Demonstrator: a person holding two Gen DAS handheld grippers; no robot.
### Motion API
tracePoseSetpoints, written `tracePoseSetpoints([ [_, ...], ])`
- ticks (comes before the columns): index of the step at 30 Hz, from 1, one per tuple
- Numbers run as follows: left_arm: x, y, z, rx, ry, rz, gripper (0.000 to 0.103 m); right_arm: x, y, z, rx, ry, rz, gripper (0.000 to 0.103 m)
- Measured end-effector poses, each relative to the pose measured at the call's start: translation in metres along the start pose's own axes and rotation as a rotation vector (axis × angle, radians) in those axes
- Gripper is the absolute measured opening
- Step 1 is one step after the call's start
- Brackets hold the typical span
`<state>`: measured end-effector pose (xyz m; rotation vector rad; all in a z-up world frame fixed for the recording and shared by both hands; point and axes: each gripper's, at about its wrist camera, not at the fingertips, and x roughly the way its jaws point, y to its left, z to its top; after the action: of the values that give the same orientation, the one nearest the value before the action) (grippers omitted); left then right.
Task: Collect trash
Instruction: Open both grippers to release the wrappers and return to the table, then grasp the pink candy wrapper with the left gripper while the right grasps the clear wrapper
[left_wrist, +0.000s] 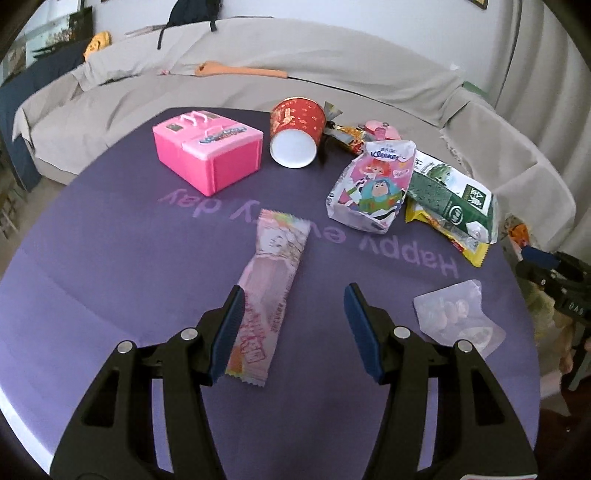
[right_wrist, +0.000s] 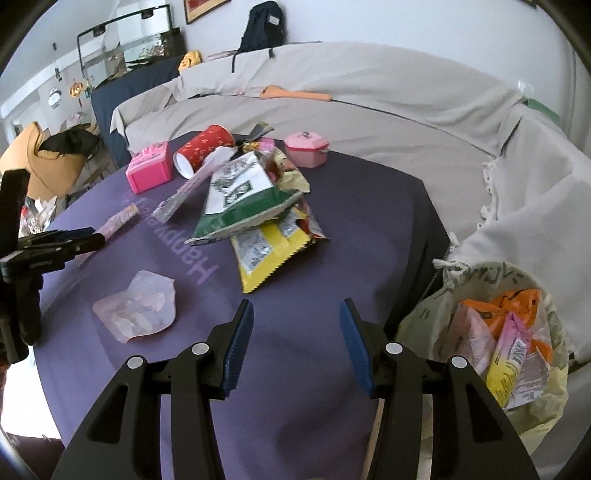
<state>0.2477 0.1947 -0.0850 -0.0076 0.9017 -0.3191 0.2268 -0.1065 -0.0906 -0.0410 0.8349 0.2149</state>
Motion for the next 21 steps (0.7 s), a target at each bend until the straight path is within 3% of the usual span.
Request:
tracePoseSetpoints([
  [9, 0.002, 0.002, 0.004, -0.024, 0.018, 0.017, 0.016, 0.001, 0.020, -0.004, -0.050, 0.016, 0.050, 0.046],
  [14, -0.007, 0.001, 0.007, -0.018, 0.003, 0.018, 0.017, 0.006, 0.037, -0.002, -0.061, 0.037, 0.122, 0.046],
  [17, -0.014, 0.003, 0.009, -0.020, -0.012, 0.018, 0.031, 0.014, 0.049, -0.003, -0.051, 0.062, 0.180, 0.046],
  [21, -0.024, 0.006, 0.012, -0.019, -0.034, 0.030, 0.037, 0.031, 0.062, -0.001, -0.042, 0.110, 0.240, 0.046],
])
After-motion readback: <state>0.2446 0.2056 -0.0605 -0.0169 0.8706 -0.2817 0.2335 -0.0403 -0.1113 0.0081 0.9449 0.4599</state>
